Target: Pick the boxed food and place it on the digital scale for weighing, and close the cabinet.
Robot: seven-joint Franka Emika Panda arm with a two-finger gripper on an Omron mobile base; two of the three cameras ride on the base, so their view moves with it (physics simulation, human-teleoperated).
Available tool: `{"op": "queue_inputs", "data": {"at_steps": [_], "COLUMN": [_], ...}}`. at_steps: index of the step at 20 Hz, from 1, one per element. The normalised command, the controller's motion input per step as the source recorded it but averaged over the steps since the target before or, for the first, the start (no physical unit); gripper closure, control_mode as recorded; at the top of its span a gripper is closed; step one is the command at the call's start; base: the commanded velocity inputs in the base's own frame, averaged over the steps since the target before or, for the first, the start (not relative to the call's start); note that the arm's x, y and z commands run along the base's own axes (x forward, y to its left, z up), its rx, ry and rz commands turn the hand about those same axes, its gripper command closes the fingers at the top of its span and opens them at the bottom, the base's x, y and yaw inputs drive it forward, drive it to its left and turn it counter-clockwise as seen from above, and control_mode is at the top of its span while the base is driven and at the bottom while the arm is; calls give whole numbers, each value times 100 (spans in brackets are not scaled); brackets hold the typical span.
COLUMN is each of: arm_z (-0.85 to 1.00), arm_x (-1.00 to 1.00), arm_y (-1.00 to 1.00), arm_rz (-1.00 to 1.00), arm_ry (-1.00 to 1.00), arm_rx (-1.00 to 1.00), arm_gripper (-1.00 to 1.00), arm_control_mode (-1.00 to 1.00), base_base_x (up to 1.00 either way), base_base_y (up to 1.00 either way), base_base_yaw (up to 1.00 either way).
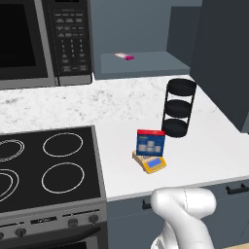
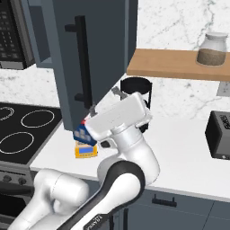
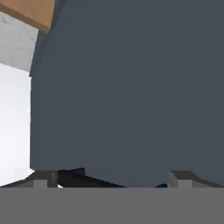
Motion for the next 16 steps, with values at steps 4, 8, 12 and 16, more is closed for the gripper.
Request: {"op": "queue_inputs", "data": {"at_steps": [4, 8, 12, 16], "arm_z": [2, 0, 27, 28], "arm_x": [46, 29, 70, 90], "arm_y": [-42, -12, 100, 100], "arm_rz": [20, 17, 3, 0], "arm_ry": [28, 9, 10, 18], "arm_rx": [8, 8, -4, -11], "arm_gripper": [-100, -100, -100, -100], "arm_control_mode": [-100, -100, -100, -100], "base_base_x": [0, 0, 0, 0], "base_base_y": [0, 0, 0, 0], "base_base_yaw": [0, 0, 0, 0]}}
